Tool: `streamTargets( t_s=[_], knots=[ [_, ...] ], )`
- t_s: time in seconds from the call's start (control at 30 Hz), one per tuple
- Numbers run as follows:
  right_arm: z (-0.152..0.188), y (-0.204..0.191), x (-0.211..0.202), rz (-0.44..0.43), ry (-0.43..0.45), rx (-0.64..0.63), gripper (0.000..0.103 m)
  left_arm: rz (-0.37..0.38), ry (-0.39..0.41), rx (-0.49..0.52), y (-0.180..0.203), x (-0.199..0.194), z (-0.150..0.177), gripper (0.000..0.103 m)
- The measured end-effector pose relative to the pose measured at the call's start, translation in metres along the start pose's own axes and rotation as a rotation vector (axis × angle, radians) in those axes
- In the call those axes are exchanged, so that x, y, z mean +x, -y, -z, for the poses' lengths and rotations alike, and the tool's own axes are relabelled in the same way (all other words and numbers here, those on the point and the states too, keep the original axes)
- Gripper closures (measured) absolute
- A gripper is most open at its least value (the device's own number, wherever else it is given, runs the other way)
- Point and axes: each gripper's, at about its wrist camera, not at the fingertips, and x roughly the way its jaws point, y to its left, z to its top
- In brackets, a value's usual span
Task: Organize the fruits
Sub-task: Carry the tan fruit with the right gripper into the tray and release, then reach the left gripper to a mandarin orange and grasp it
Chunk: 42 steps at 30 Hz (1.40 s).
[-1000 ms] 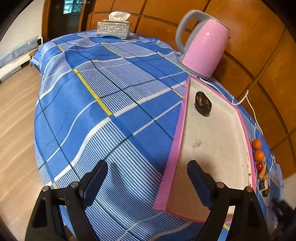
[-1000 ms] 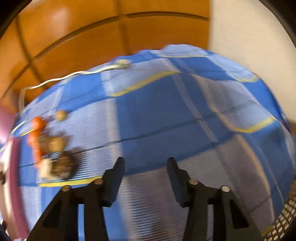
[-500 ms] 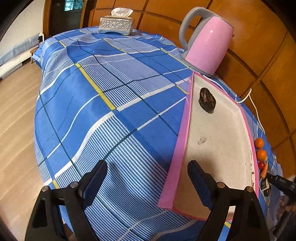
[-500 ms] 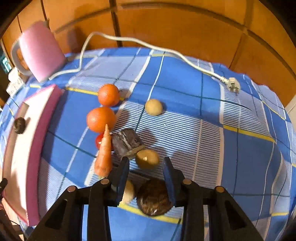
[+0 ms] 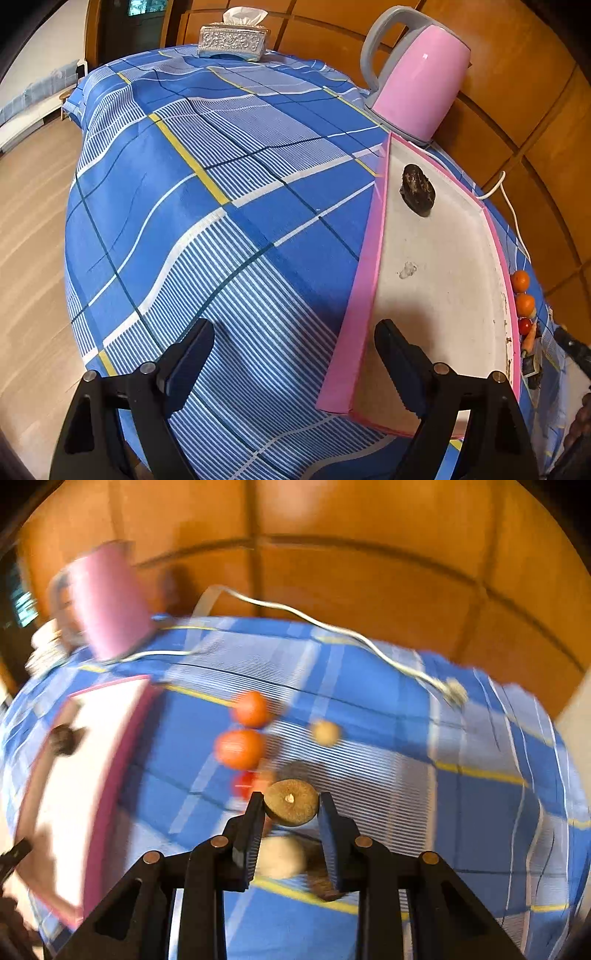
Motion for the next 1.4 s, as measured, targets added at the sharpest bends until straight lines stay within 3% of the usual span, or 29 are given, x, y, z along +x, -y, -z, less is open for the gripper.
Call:
streamTargets(
  t_s=[0.13, 0.27, 0.43, 0.57, 0.63, 0.73, 1.03, 1.4],
  knots=[
    [-0.001, -0.063, -0.003, -0.167, -0.027, -0.136, 0.074, 0.006, 0.001, -0.003, -0.002, -0.001, 0.000, 0.014],
    [-0.005, -0.118, 0.014, -0.263, -0.061, -0.216, 0.074, 0.006, 0.005, -0.009, -0.005, -0.003, 0.000, 0.014],
    [-0.015, -0.169, 0.035, -0.306, -0.094, -0.269, 0.074, 0.011, 0.008, 0.000, -0.005, -0.006, 0.002, 0.014],
    [-0.019, -0.185, 0.049, -0.310, -0.111, -0.252, 0.073, 0.009, 0.009, -0.004, -0.007, -0.007, 0.003, 0.013],
    [-0.022, -0.184, 0.052, -0.299, -0.105, -0.236, 0.064, 0.006, 0.003, -0.008, -0.008, -0.006, 0.004, 0.013],
    [-0.022, -0.176, 0.046, -0.297, -0.083, -0.207, 0.063, 0.007, 0.002, -0.007, -0.007, -0.006, 0.004, 0.013],
    [-0.005, -0.124, 0.011, -0.221, -0.002, -0.102, 0.062, 0.011, 0.001, 0.002, -0.004, -0.007, 0.005, 0.013],
    [0.028, -0.034, -0.012, -0.041, 0.030, 0.099, 0.062, 0.017, 0.010, 0.017, 0.000, -0.011, 0.004, 0.013]
  ],
)
